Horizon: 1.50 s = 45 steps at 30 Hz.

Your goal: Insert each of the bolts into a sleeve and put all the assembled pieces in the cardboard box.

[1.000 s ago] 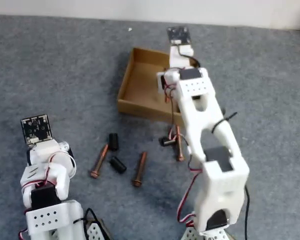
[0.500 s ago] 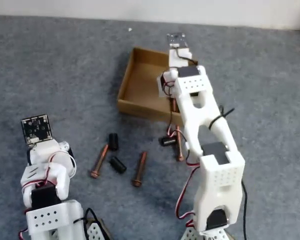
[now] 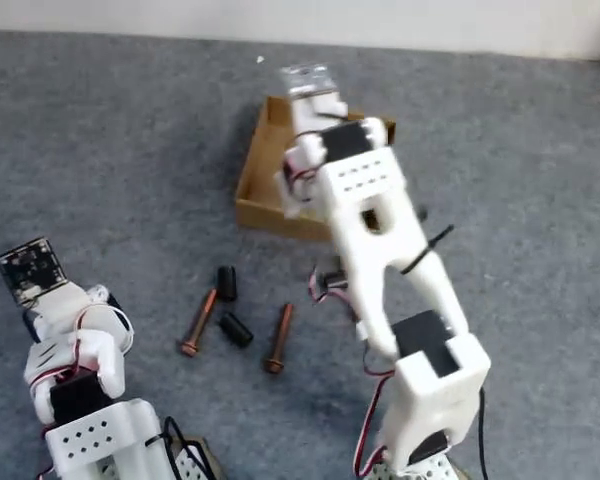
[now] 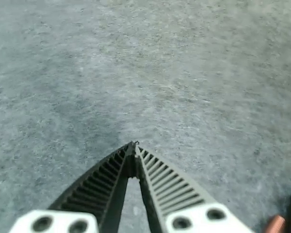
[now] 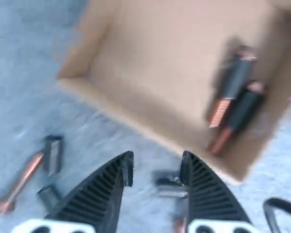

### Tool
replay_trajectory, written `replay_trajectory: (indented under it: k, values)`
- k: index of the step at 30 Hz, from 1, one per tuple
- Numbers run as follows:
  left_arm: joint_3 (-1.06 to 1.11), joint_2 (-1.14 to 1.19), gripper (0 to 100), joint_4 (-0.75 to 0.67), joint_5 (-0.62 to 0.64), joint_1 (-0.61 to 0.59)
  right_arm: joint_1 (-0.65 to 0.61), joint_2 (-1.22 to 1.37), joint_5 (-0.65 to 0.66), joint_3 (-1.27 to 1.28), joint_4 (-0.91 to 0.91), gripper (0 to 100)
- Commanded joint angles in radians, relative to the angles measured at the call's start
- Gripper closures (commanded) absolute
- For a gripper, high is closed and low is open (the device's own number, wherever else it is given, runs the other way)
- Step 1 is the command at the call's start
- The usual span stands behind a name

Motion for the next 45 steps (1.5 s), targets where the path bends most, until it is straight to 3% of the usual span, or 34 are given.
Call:
replay_trajectory:
  k: [1,7,12,32,36,45]
  values:
    - [-0.041,-0.005,98,-0.025,0.017,-0.028,-0.127,-0.059,-0.021,-0.042,0.042,85.4]
    - [-0.041,-0.005,98,-0.025,0.017,-0.028,-0.269,0.008,-0.25,-0.015,-0.025,85.4]
    - [-0.039,-0.005,98,-0.025,0.017,-0.028,-0.334,0.125,-0.327,-0.01,-0.107,85.4]
    - [-0.036,-0.005,98,-0.023,0.017,-0.028,-0.355,0.38,-0.348,-0.008,-0.183,87.2]
    - [-0.036,-0.005,98,-0.023,0.017,-0.028,-0.337,0.378,-0.345,-0.008,-0.176,99.6]
    - [-0.036,-0.005,98,-0.023,0.017,-0.028,-0.265,0.165,-0.269,-0.004,-0.048,99.4]
